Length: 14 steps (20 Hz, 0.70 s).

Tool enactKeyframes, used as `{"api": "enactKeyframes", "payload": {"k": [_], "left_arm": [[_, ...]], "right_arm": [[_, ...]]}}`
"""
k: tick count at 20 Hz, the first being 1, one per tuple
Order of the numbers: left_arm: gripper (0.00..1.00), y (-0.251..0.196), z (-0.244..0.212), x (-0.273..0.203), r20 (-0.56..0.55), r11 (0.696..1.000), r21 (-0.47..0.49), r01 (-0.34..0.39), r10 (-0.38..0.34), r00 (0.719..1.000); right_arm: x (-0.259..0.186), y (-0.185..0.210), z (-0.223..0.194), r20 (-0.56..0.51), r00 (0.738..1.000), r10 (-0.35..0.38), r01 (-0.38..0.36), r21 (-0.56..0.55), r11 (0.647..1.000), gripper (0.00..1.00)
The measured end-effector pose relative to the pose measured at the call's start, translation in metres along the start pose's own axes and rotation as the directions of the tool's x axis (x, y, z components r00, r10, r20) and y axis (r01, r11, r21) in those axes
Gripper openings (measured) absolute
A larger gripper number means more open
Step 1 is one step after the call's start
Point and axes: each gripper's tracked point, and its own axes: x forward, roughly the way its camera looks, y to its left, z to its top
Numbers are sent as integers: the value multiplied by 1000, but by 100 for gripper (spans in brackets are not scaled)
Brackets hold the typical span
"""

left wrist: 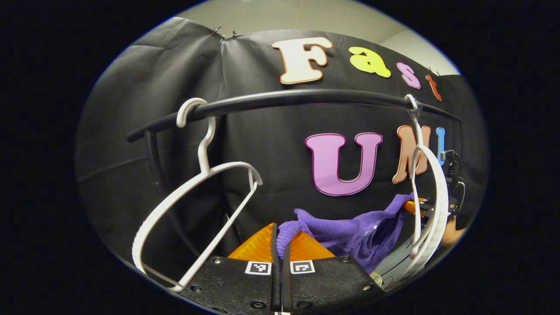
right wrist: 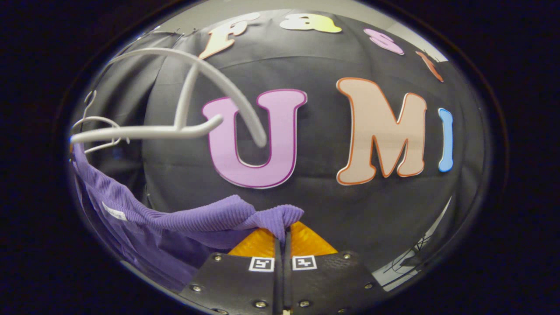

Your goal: Grasp the clothes on the hanger with both hands and then place them into the laundry hamper below.

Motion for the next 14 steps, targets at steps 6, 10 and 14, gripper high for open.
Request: {"api": "enactKeyframes", "payload": {"k": [6, 10, 14], "left_arm": [[2, 14, -52, -32, -78, 993, -92, -77, 70, 995], [1, 22, -89, -64, -129, 980, -141, -143, 125, 984], [2, 19, -120, -88, -184, 954, -211, -212, 175, 967]], "right_arm": [[-26, 15, -34, -63, 993, 101, -105, -66, 992, 1], [-51, 25, -49, -104, 981, 164, -171, -69, 983, 1], [-87, 31, -47, -94, 975, 200, -206, -64, 976, 1]]}}
